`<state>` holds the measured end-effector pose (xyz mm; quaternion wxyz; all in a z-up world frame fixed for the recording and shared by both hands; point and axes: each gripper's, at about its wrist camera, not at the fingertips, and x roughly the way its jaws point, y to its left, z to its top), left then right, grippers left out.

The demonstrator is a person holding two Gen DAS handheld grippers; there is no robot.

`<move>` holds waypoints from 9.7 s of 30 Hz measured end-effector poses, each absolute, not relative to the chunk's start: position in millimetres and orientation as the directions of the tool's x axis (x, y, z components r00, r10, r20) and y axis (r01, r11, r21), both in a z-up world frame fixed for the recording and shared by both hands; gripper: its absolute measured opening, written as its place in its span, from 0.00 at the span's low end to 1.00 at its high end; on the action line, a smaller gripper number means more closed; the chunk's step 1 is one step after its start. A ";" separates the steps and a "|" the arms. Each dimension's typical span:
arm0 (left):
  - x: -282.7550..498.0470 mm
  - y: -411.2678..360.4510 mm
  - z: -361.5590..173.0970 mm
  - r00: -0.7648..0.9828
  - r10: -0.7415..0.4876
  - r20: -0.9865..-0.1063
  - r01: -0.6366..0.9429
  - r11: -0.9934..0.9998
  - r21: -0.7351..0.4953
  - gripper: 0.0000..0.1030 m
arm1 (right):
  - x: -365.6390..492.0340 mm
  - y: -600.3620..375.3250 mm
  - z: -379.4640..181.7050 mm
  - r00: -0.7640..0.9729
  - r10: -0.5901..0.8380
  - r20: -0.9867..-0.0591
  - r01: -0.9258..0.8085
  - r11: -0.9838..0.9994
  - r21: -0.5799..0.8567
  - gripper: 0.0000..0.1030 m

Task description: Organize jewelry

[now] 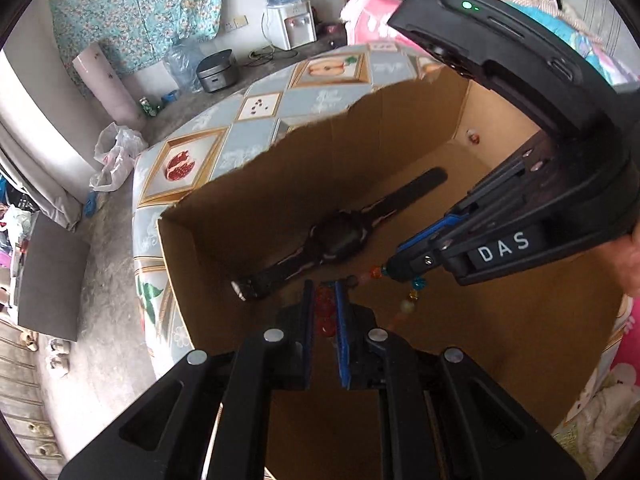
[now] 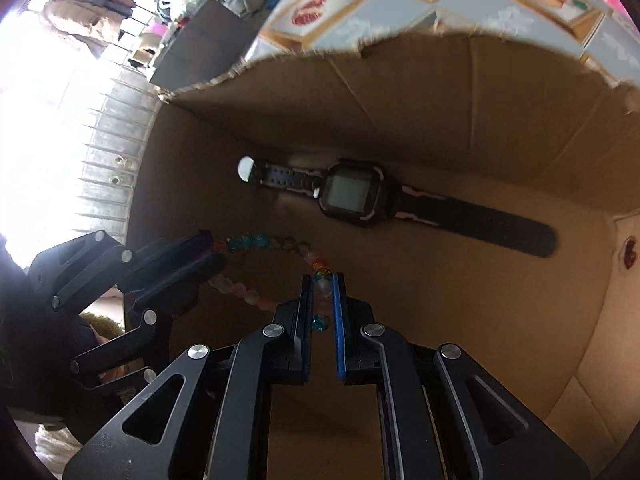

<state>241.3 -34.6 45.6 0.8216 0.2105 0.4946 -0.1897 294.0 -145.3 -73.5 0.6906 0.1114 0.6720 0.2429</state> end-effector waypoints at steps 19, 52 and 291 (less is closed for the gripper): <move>170.6 3.5 123.9 0.646 -0.214 -0.733 0.426 0.897 0.114 0.50 | 207.3 -187.9 35.7 0.365 0.545 -0.755 -0.288 0.837 0.465 0.38; 79.6 -26.2 29.5 0.545 -0.141 -0.826 0.311 0.949 0.043 0.73 | 78.3 -276.4 -37.4 0.554 0.518 -0.652 -0.026 0.793 0.608 0.44; 43.2 -46.5 -36.2 0.492 -0.354 -0.795 0.612 0.791 0.026 0.14 | 64.9 -91.7 -58.9 0.434 0.158 -0.887 -0.228 0.972 0.061 0.00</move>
